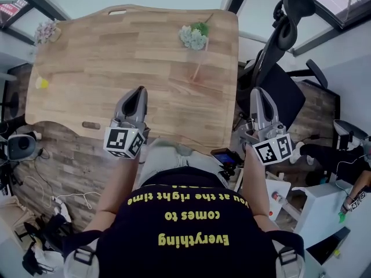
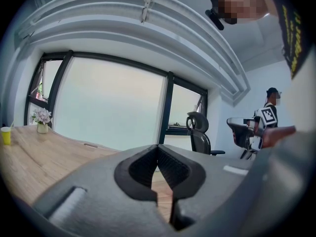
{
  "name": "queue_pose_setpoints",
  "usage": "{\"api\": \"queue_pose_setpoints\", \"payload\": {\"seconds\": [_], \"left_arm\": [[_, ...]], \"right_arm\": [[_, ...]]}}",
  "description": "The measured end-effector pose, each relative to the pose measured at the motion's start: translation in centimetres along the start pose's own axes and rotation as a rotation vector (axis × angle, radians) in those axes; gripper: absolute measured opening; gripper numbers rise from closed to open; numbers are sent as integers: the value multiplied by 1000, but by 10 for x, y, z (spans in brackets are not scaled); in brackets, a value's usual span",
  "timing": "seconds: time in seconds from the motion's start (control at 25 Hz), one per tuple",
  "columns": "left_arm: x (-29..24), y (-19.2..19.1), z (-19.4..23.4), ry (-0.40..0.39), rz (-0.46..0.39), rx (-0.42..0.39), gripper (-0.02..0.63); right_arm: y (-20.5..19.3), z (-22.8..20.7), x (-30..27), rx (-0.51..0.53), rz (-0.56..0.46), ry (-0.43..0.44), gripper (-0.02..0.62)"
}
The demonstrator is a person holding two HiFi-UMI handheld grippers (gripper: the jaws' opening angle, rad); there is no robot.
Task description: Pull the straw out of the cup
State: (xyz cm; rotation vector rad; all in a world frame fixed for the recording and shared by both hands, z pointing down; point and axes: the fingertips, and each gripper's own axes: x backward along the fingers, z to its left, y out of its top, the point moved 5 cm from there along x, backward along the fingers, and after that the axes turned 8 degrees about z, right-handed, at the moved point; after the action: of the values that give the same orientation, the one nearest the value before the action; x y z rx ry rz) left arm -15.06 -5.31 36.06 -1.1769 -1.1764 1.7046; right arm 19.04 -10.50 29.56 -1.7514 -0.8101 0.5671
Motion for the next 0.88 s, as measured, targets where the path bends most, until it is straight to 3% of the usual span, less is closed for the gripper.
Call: {"api": "queue_pose_setpoints", "payload": {"seconds": [0.44,0.88], "left_arm": [[2,-4,-1,35,4,8,0],[-11,-6,3,20,20,9,0]], "right_arm": [[-4,-4,-7,-13,8,36,6],[-2,-7,-16,-4,-16,26,6]]}}
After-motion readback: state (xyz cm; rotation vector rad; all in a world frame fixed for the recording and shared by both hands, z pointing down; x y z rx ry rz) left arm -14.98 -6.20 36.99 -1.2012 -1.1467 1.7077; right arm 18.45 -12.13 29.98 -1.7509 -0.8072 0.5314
